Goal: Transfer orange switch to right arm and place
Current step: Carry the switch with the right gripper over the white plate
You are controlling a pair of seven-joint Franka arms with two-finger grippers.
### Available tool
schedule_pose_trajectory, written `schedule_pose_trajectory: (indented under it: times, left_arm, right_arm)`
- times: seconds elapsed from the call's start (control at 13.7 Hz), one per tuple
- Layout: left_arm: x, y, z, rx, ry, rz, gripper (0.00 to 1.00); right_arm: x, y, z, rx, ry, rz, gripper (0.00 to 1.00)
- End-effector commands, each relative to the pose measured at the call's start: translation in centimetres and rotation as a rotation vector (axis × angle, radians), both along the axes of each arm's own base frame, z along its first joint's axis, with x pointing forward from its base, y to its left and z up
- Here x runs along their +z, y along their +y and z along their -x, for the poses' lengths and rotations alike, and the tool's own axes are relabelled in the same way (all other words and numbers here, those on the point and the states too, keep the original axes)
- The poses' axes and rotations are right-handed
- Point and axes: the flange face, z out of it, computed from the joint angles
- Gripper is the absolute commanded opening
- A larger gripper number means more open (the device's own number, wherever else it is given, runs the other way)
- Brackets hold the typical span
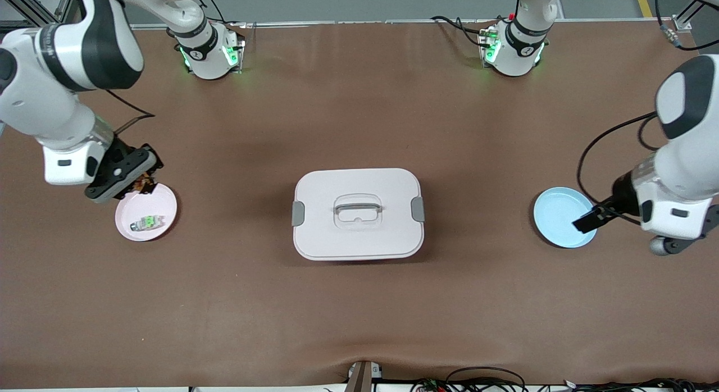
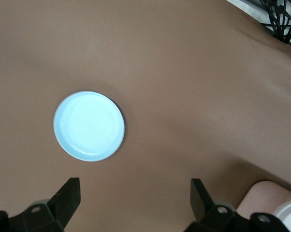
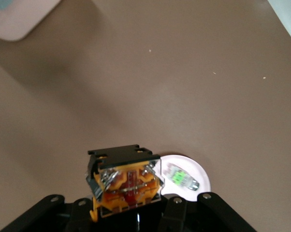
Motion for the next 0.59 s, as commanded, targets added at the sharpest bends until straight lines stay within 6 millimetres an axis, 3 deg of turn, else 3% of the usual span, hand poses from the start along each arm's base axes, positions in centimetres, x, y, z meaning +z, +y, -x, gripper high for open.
schedule_pose_trajectory:
  times: [0.0, 0.29, 0.51]
  left_arm:
    - [2.4, 3.1, 1.4, -0.083, 0.001, -0.036, 1.0]
    - [5.3, 4.1, 4.2, -0.175, 0.07, -0.06, 1.0]
    - [6.9, 4.9, 6.1, -0.281, 0.096, -0.06, 1.0]
  right_arm:
    - [-2.3, -4.2, 0.0, 0.088, -0.026, 0.034, 0.0]
    - [-9.0, -11.4, -1.1, 0.197, -0.012, 0.055, 0.0]
    - [-13.5, -14.6, -1.6, 0.285, 0.003, 0.066, 0.0]
